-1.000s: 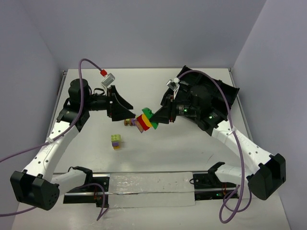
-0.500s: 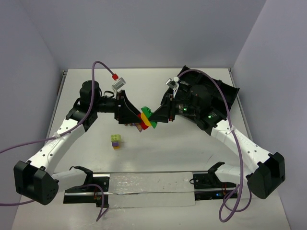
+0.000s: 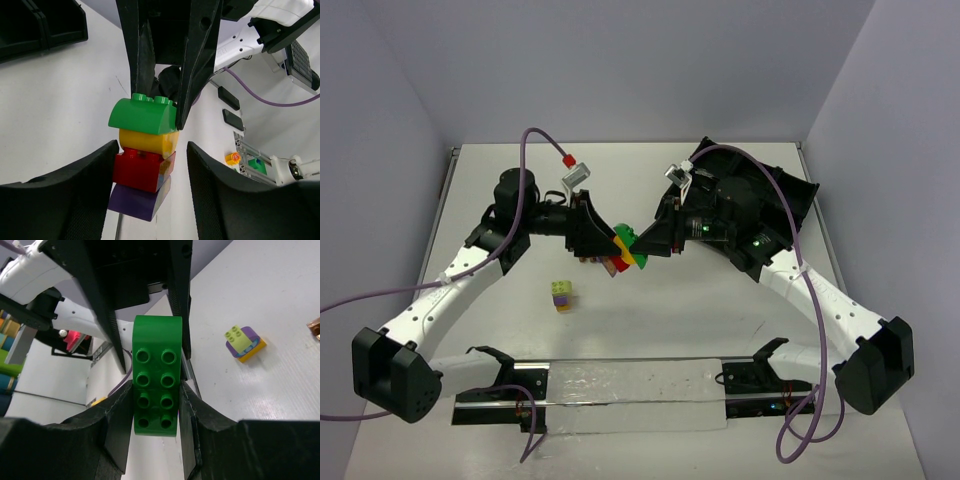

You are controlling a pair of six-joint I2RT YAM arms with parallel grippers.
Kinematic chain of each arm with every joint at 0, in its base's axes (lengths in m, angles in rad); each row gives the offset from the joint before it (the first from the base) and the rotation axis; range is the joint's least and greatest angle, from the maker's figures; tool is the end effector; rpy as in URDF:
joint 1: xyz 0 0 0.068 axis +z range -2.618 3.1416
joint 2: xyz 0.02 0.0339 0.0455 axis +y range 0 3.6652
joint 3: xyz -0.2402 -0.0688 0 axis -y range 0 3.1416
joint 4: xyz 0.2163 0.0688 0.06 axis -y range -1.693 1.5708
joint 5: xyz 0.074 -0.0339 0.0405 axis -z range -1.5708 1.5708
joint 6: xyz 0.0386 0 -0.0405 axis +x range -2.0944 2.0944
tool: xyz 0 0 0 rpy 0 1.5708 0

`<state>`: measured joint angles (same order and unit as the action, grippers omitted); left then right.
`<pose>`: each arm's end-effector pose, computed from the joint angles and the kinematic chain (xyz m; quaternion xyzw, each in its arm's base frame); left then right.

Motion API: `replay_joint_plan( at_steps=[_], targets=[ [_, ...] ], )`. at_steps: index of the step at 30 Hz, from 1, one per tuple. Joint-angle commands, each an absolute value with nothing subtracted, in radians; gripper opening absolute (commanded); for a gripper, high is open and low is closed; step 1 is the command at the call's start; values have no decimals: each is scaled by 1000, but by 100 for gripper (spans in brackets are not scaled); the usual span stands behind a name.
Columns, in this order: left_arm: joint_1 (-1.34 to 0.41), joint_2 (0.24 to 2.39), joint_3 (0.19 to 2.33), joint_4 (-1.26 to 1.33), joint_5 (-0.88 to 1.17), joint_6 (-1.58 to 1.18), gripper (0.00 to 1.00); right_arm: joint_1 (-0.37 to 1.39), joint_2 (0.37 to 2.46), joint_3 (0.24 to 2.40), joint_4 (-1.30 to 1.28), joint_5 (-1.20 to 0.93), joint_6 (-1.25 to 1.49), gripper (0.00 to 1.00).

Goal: Sort the legos into containers by color

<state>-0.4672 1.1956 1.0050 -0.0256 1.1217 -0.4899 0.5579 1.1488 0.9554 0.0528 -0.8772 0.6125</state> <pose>0.2025 -0.1411 0.3355 0.3258 0.6636 -0.6123 0.2802 0.1905 0.1539 0.3361 -0.2597 0.6909 0.5952 0.3177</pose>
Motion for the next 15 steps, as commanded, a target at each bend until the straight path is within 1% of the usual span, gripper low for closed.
replay_joint_plan(
  at_steps=[1, 3, 4, 5, 6, 7, 11, 15],
  targets=[
    [-481, 1197, 1025, 34, 1126, -482, 52, 554, 1146, 966, 100, -887, 609, 0],
    [-482, 1197, 1026, 37, 1127, -486, 36, 554, 1147, 968, 102, -887, 609, 0],
    [-483, 1198, 1025, 39, 1130, -487, 26, 553, 1151, 967, 107, -888, 612, 0],
    [-483, 1198, 1025, 46, 1134, -491, 22, 553, 1152, 966, 109, -890, 616, 0],
    [-483, 1199, 1023, 57, 1138, -497, 13, 554, 1152, 965, 117, -896, 622, 0],
    [-483, 1200, 1022, 67, 1140, -503, 0, 554, 1152, 963, 129, -902, 630, 0],
    [-483, 1202, 1024, 67, 1148, -507, 0, 553, 1149, 977, 119, -901, 623, 0],
    [-482, 1202, 1045, -9, 1125, -445, 0, 548, 1161, 1029, 65, -896, 589, 0]
  ],
)
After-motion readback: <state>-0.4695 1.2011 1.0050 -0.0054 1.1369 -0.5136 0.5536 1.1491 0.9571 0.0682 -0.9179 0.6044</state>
